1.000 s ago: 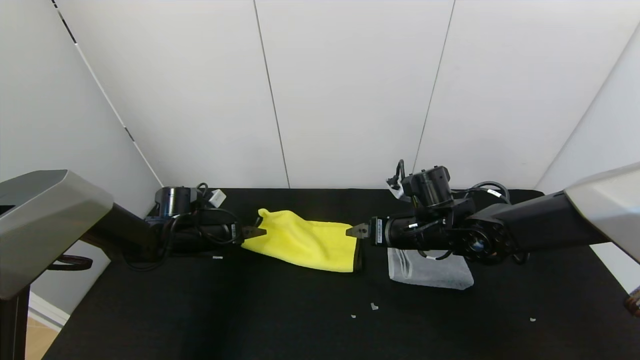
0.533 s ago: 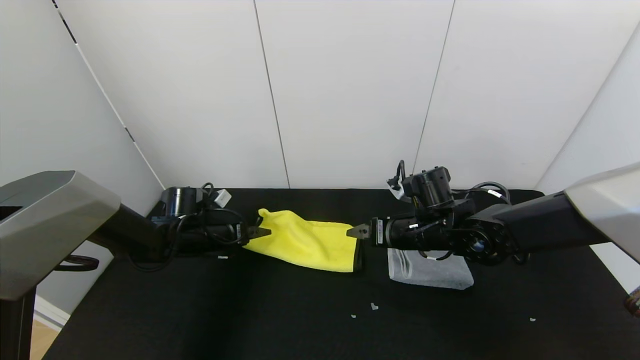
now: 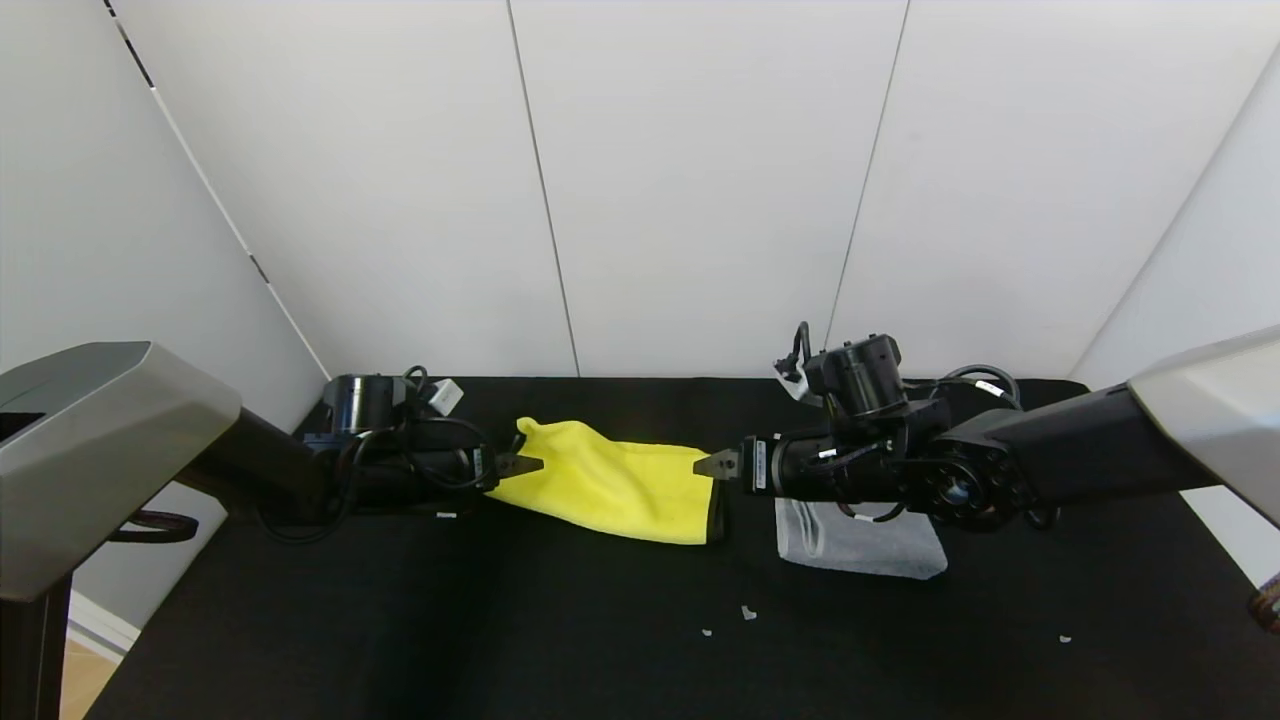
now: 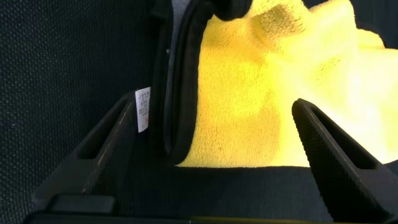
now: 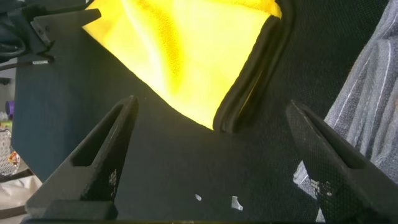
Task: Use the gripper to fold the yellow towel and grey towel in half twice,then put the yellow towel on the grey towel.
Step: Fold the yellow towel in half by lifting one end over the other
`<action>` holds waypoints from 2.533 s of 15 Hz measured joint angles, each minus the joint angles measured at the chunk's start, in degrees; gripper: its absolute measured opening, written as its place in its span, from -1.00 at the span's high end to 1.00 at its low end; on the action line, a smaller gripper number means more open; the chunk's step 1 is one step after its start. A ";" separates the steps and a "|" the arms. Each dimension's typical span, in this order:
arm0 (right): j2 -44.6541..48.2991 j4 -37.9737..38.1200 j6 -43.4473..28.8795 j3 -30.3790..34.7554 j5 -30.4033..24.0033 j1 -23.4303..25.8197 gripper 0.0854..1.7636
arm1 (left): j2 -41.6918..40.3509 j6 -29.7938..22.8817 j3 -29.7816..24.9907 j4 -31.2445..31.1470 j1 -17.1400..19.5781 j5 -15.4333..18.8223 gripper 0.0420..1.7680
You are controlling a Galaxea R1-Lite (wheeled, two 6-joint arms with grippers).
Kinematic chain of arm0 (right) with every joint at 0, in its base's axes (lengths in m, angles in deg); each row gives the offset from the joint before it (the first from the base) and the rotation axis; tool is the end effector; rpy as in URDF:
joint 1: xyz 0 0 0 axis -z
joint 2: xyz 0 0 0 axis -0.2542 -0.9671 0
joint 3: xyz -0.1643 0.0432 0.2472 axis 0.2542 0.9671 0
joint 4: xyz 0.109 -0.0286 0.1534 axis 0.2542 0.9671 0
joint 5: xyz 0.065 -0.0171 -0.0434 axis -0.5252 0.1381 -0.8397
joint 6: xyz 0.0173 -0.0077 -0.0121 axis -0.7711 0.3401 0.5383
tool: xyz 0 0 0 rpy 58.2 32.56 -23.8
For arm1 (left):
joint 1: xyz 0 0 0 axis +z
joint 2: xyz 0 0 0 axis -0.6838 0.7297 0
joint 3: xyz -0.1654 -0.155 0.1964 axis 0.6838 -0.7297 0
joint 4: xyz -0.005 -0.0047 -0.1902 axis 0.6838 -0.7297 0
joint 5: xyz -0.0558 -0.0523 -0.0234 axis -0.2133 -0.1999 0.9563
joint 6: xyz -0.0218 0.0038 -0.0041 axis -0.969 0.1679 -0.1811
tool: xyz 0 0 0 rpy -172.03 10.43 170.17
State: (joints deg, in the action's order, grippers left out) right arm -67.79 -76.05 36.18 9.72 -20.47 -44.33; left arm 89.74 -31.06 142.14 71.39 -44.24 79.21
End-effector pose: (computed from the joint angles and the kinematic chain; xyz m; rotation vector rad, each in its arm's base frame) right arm 0.3653 0.2133 0.1164 0.3455 0.7609 0.5599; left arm 0.4191 -0.0184 0.0429 -0.3155 0.7131 -0.4225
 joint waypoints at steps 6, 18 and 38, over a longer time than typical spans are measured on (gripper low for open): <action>0.00 0.00 0.00 -0.05 0.02 0.00 -0.92 | -0.11 0.04 -0.20 -0.16 -0.05 -0.20 -0.27; -0.24 -0.17 0.01 -0.10 0.00 0.11 -0.92 | -1.07 0.37 -0.66 0.33 -0.20 -0.63 0.89; 0.94 0.07 -1.76 0.04 -0.06 -0.17 -0.94 | -13.07 5.66 -9.23 0.35 2.91 -2.07 0.89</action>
State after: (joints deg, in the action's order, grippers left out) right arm -66.86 -75.98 34.43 9.76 -20.54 -44.50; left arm 76.67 -25.41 132.92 71.75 -41.32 77.14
